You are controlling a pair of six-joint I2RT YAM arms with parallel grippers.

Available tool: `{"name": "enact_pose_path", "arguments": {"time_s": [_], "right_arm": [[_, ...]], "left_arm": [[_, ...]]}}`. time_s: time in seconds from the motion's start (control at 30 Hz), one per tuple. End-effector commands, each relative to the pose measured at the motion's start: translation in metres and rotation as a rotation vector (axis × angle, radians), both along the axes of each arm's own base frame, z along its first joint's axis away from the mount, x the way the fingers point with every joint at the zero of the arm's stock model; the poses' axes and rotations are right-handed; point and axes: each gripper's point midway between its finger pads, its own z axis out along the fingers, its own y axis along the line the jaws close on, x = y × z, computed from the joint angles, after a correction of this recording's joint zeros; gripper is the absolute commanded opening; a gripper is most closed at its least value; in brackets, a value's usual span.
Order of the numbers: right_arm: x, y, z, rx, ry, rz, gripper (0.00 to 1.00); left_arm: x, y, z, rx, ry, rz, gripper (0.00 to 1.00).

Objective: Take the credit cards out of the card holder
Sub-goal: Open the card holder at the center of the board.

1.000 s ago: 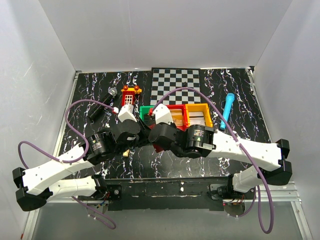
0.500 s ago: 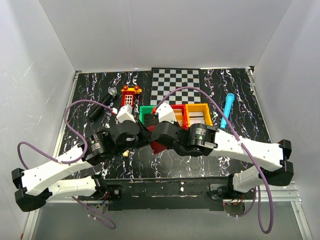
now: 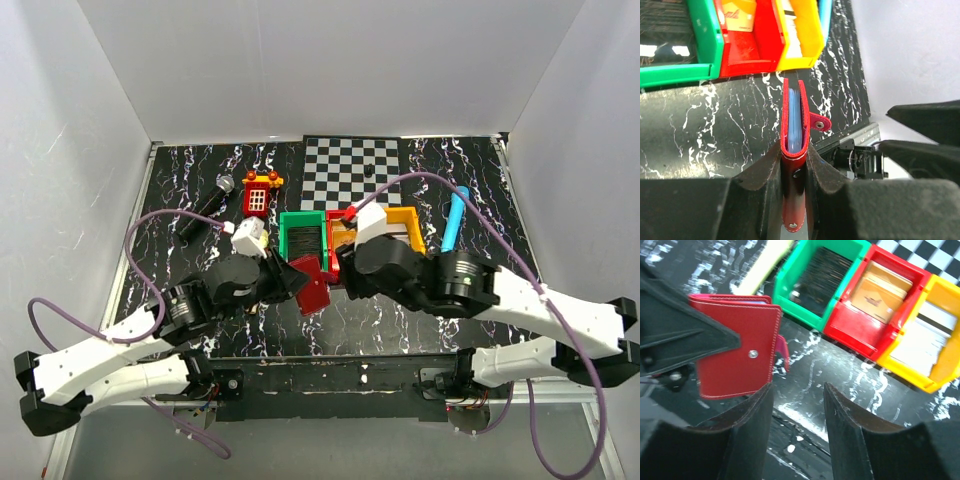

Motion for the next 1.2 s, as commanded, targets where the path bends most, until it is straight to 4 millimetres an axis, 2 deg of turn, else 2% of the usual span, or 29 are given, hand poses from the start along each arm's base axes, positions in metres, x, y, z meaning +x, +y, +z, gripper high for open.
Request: {"name": "enact_pose_path", "arguments": {"time_s": [0.0,0.1,0.17,0.3,0.43,0.6,0.73,0.83,0.9,1.03,1.1,1.17], "right_arm": [[-0.016,0.023,0.04,0.218,-0.011,0.146,0.51],[-0.027,0.03,0.048,0.305,-0.005,0.23,0.48],[-0.035,0.035,0.047,0.357,0.024,0.283,0.41],[-0.048,0.046,0.041,0.407,0.103,0.365,0.28],[-0.046,0.044,0.033,0.401,0.126,0.357,0.25],[-0.032,0.022,0.011,0.349,0.166,0.248,0.23],[-0.015,-0.005,-0.005,0.333,0.183,0.12,0.22],[-0.004,-0.028,-0.013,0.307,0.179,0.029,0.22],[-0.003,-0.036,-0.006,0.321,0.155,0.023,0.24],[-0.011,-0.036,0.029,0.435,0.091,0.095,0.37],[-0.013,-0.037,0.039,0.453,0.074,0.114,0.46],[-0.017,-0.039,0.049,0.48,0.072,0.127,0.59]], "left_arm": [[-0.01,0.0,0.037,-0.125,-0.211,-0.119,0.0],[-0.018,0.012,0.044,-0.201,-0.304,-0.145,0.0],[-0.024,0.015,0.052,-0.25,-0.356,-0.171,0.0],[-0.037,0.004,0.068,-0.287,-0.412,-0.276,0.0],[-0.044,-0.007,0.073,-0.287,-0.418,-0.345,0.0],[-0.05,-0.013,0.08,-0.319,-0.441,-0.391,0.0],[-0.058,-0.016,0.086,-0.345,-0.458,-0.438,0.0],[-0.052,-0.015,0.075,-0.281,-0.426,-0.415,0.0],[-0.051,-0.014,0.072,-0.233,-0.41,-0.42,0.0],[-0.054,-0.011,0.078,-0.244,-0.454,-0.434,0.0],[-0.06,-0.011,0.089,-0.285,-0.498,-0.465,0.0],[-0.069,-0.015,0.092,-0.305,-0.513,-0.524,0.0]]}}
